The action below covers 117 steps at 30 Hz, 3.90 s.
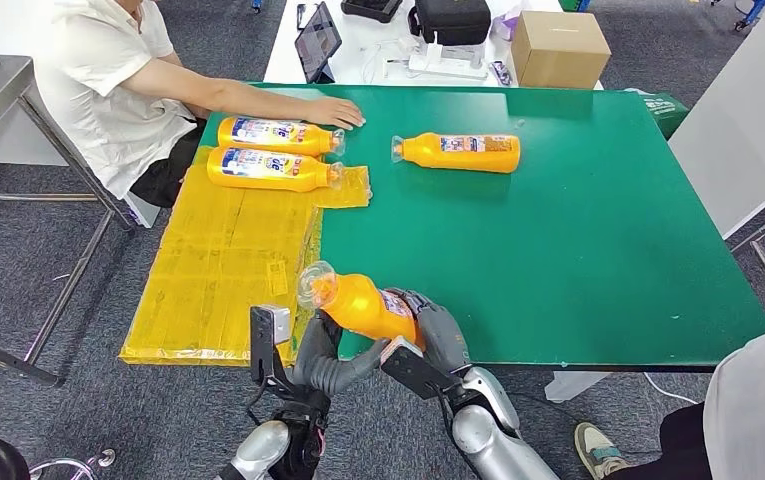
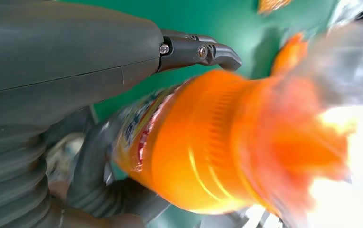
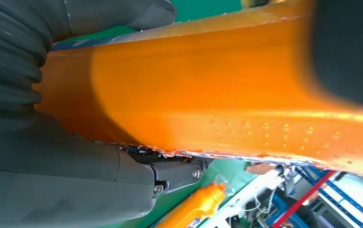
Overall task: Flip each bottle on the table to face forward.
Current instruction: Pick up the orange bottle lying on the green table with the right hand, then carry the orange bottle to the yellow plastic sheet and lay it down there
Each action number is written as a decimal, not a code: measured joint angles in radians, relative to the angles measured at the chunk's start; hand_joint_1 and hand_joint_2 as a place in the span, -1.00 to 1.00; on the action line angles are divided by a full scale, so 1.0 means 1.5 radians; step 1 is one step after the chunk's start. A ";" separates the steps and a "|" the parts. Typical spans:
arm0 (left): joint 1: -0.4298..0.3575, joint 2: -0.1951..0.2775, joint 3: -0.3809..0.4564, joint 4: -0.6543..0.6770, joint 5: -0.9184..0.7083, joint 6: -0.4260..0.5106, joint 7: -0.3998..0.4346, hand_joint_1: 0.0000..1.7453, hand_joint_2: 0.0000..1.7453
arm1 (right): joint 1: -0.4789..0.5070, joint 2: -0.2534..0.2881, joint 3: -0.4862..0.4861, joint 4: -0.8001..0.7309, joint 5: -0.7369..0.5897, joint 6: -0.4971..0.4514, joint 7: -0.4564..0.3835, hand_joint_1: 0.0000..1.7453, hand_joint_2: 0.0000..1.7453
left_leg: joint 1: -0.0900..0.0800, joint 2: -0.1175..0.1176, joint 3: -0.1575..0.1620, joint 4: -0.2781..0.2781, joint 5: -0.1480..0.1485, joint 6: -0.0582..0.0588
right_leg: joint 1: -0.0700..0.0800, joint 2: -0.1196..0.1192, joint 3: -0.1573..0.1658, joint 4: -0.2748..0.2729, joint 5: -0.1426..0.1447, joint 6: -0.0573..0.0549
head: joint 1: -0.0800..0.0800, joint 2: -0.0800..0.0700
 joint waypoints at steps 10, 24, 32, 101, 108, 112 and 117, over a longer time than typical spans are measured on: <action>-0.016 -0.006 0.000 0.008 0.124 -0.043 0.022 -0.54 1.00 | 0.001 0.014 0.037 -0.014 -0.054 0.000 -0.037 1.00 1.00 | 0.000 0.000 0.000 0.000 0.000 0.000 | 0.000 0.000 0.000 0.000 0.000 0.000 | 0.000 0.000; -0.029 -0.014 -0.002 -0.002 0.087 0.026 -0.069 1.00 1.00 | -0.010 0.024 0.064 -0.014 -0.078 0.010 -0.036 0.21 1.00 | 0.000 0.000 0.000 0.000 0.000 0.000 | 0.000 0.000 0.000 0.000 0.000 0.000 | 0.000 0.000; -0.035 -0.015 0.003 -0.020 0.079 0.031 -0.081 1.00 1.00 | -0.007 0.031 0.072 -0.014 -0.095 0.016 -0.035 -1.00 -1.00 | 0.000 0.000 0.000 0.000 0.000 0.000 | 0.000 0.000 0.000 0.000 0.000 0.000 | 0.000 0.000; -0.339 0.054 0.219 0.503 -0.903 -0.094 0.190 -1.00 1.00 | 0.122 0.105 -0.124 -0.191 -0.151 -0.153 -0.172 -1.00 -1.00 | 0.000 0.000 0.005 0.000 0.001 -0.001 | 0.000 0.000 0.004 0.002 0.000 0.000 | 0.000 0.000; -0.343 0.051 0.215 0.508 -0.926 -0.114 0.182 -1.00 1.00 | 0.117 0.104 -0.106 -0.182 -0.152 -0.163 -0.172 -1.00 -1.00 | 0.000 -0.001 0.005 0.000 0.001 -0.001 | 0.000 0.000 0.005 0.002 0.000 0.000 | 0.001 0.000; -0.339 0.050 0.217 0.502 -0.884 -0.121 0.128 -1.00 1.00 | 0.117 0.103 -0.102 -0.178 -0.160 -0.167 -0.172 -1.00 -1.00 | 0.000 -0.002 0.005 0.000 0.001 -0.001 | 0.000 -0.001 0.005 0.002 0.000 0.000 | 0.001 0.000; -0.294 0.037 0.238 0.456 -0.787 -0.097 0.014 -1.00 1.00 | 0.118 0.097 -0.091 -0.175 -0.168 -0.184 -0.172 -1.00 -1.00 | 0.000 -0.002 0.005 0.000 0.001 -0.001 | 0.000 -0.002 0.005 0.002 0.000 0.000 | 0.001 0.000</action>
